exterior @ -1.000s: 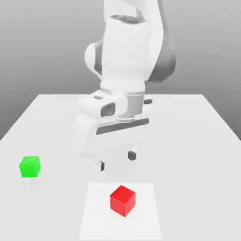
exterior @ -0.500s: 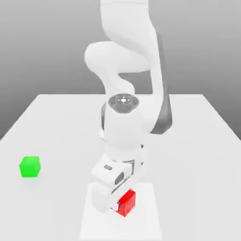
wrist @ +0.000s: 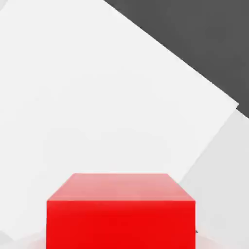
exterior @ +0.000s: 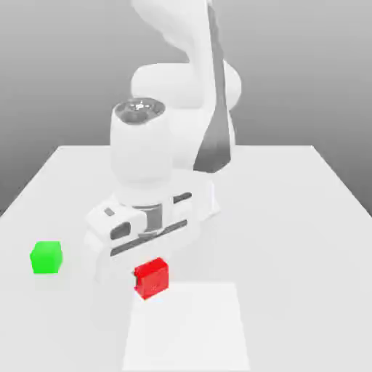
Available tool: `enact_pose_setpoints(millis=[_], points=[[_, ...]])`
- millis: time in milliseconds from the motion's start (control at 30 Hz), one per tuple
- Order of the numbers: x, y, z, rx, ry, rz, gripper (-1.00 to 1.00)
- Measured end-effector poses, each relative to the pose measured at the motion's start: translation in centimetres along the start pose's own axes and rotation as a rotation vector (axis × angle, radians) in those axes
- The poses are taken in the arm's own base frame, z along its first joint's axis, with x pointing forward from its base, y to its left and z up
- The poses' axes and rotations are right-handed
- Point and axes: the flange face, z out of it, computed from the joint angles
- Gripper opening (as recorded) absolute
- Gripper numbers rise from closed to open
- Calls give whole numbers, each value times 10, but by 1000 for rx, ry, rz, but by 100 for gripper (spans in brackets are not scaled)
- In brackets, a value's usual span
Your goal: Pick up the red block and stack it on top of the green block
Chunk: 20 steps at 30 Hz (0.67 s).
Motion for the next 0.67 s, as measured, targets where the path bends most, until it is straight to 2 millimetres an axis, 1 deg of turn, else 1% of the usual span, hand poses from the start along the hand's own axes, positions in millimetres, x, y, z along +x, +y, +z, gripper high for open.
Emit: enact_pose_setpoints(millis=[67,133,233,333,367,400,467,533,567,667], points=[[0,45,-4,-3,-2,204,-100],[-5,87,-8,-2,-3,403,-100],[-19,145,-14,3,-5,692,-100],[-39,193,-19,14,-7,956,-100],[-45,205,-16,18,-8,1021,-100],[-48,211,-9,20,-9,1056,-100],[-49,216,9,22,-9,1082,-100],[-50,215,29,22,-9,1084,-100],[-50,215,39,21,-9,1086,100],[-50,215,39,21,-9,1086,100]])
